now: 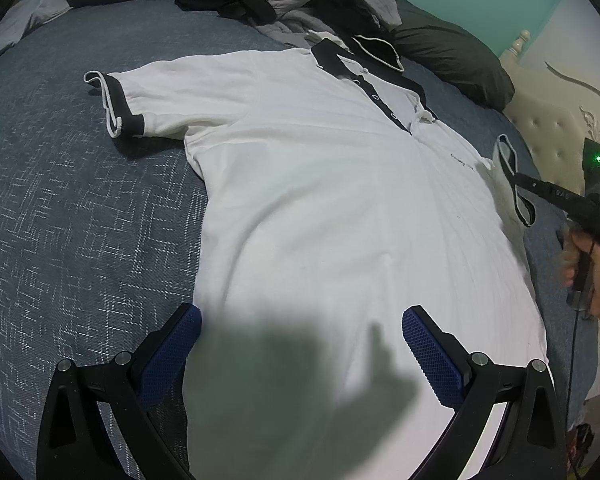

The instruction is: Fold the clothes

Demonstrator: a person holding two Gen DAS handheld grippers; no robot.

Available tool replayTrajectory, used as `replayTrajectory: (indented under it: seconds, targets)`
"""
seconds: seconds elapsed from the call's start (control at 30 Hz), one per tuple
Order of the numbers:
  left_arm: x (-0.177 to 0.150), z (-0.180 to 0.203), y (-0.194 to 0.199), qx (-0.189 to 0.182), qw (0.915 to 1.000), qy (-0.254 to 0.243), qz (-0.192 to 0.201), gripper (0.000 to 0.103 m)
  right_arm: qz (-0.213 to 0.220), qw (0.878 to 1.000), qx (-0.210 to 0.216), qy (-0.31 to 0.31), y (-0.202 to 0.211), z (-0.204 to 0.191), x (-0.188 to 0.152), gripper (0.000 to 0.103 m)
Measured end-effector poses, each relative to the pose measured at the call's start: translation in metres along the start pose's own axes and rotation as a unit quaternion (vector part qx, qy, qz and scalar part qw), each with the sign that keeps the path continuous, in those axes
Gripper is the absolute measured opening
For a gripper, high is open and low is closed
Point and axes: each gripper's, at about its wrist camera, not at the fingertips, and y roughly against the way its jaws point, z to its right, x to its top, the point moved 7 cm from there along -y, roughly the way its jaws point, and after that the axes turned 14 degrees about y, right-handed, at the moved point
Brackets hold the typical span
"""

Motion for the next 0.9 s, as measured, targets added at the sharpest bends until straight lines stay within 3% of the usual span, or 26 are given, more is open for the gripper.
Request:
replayTrajectory:
  seconds: [0.47, 0.63, 0.9]
  targets:
    - [-0.001, 0.001, 0.000, -0.001, 1.0000, 0.001, 0.000, 0.103, -0.026, 0.999, 0.044, 0.003, -0.026, -0.024, -0.018, 0.002]
    - [-0.002, 0.001, -0.001, -0.001, 1.0000, 0.000, 0.000, 0.103, -0.030, 0.996, 0.080, 0.007, -0.026, -0.032, -0.020, 0.003]
    - [-0.001, 0.001, -0.001, -0.001, 1.0000, 0.002, 0.000, 0.103, 0.023, 0.998, 0.062, -0.022, 0.005, -0.010, -0.009, 0.008]
